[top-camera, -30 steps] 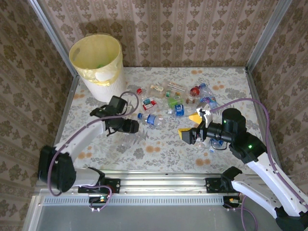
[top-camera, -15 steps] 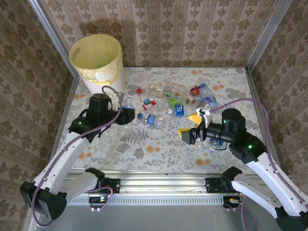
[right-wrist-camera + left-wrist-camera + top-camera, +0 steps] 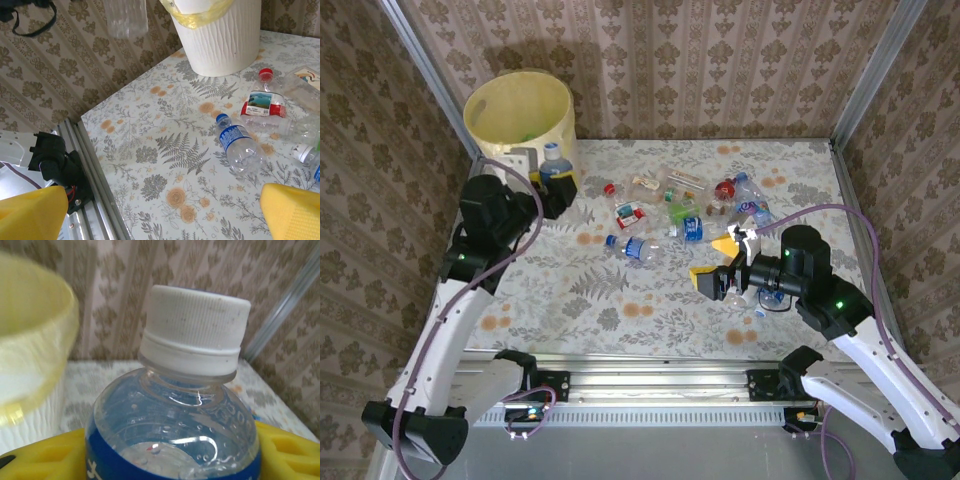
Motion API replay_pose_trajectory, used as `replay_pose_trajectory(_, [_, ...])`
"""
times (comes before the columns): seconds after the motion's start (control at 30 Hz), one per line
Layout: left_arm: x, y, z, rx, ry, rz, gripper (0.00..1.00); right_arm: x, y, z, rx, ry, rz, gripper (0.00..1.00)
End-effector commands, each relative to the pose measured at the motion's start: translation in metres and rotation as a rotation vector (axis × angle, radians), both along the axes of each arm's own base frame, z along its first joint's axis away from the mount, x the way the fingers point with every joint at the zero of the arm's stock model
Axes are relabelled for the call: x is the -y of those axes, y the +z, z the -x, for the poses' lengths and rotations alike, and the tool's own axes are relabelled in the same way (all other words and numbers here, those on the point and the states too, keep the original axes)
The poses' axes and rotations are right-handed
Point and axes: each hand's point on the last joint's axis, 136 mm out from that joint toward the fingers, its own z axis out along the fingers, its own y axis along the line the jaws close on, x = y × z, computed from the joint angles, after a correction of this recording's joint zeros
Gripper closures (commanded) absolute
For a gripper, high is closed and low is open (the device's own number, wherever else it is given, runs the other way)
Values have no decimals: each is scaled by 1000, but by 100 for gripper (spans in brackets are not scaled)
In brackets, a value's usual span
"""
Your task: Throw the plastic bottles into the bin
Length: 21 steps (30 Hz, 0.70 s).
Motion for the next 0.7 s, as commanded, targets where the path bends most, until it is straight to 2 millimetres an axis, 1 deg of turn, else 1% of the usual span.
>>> replay_pose_trajectory(0.0, [-12,84,9,308,25,27,53,0,2,-1,22,-6,-2,0])
replay_pose_trajectory(0.1, [-26,121,11,420,74,32,53,0,1,-2,23,-10,3,0])
replay_pose_trajectory(0.2, [-41,149,11,503,133,26,55,-1,0,-4,24,-11,3,0])
replay_pose_trajectory(0.3, [-54,170,9,578,199,32,56,-2,-1,-5,20,-9,5,0])
replay_pose_trajectory(0.43, [-65,187,1,639,248,44,56,-2,-2,-7,17,-14,14,0])
replay_pose_trajectory(0.53, [-72,191,-9,657,261,72,55,-1,-3,-7,18,-16,19,0])
replay_pose_trajectory(0.67, [-77,192,-21,658,272,88,56,-1,-4,-6,19,-15,22,0])
